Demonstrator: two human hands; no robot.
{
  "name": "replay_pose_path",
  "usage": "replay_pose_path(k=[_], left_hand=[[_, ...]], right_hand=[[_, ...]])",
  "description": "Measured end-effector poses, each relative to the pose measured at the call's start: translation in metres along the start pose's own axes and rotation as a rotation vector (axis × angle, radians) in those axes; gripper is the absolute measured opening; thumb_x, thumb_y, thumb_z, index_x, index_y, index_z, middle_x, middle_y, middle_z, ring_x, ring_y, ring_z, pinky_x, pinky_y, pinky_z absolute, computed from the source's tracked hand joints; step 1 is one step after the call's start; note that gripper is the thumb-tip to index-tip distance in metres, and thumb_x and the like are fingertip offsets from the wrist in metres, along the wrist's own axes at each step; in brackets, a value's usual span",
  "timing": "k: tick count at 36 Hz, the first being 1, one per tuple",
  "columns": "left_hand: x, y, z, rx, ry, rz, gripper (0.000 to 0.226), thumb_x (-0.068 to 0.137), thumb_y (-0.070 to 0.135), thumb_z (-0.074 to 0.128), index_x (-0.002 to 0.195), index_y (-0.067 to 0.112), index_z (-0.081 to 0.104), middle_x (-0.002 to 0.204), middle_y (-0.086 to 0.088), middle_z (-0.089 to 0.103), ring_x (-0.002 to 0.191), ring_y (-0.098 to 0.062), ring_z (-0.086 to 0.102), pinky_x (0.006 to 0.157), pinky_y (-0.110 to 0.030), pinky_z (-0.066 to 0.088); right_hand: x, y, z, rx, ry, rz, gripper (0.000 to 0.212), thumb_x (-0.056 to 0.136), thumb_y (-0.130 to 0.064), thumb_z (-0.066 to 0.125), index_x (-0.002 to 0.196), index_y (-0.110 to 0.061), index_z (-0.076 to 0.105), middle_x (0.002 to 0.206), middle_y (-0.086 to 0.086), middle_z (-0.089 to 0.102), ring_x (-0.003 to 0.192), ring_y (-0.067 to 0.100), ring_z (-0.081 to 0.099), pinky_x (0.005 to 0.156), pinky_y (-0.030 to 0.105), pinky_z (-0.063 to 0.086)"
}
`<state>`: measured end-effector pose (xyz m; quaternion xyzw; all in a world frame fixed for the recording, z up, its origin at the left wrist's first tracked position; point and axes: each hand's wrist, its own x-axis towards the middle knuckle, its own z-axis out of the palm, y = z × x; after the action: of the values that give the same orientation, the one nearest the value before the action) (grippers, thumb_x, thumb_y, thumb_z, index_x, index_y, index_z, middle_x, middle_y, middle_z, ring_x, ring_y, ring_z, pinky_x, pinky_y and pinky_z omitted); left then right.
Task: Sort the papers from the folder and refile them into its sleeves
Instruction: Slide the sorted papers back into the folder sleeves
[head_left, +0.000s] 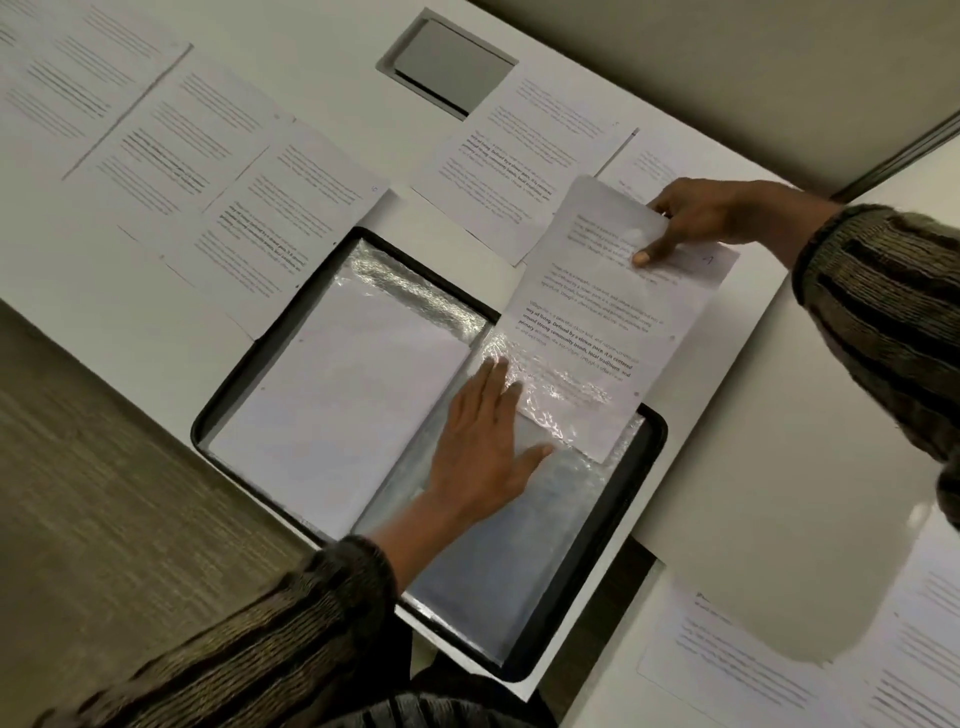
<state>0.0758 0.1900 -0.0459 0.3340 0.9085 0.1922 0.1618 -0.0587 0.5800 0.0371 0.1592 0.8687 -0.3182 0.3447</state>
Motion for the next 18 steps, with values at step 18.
replay_pose_path(k=[18], left_hand=[[-0.111, -0.065, -0.003, 0.144, -0.052, 0.129, 0.114, 0.097, 0.075, 0.055, 0.165, -0.005, 0.010, 0.174, -0.026, -0.005, 0.163, -0.040, -0.001, 0.129, -0.052, 0.014]], right_hand=[[0.000, -0.010, 0.062, -0.006, -0.116, -0.006, 0.034, 0.072, -0.029, 0.096, 0.098, -0.015, 0.080, 0.098, 0.002, 0.080, 0.093, 0.024, 0.075, 0.091, 0.046, 0.062]])
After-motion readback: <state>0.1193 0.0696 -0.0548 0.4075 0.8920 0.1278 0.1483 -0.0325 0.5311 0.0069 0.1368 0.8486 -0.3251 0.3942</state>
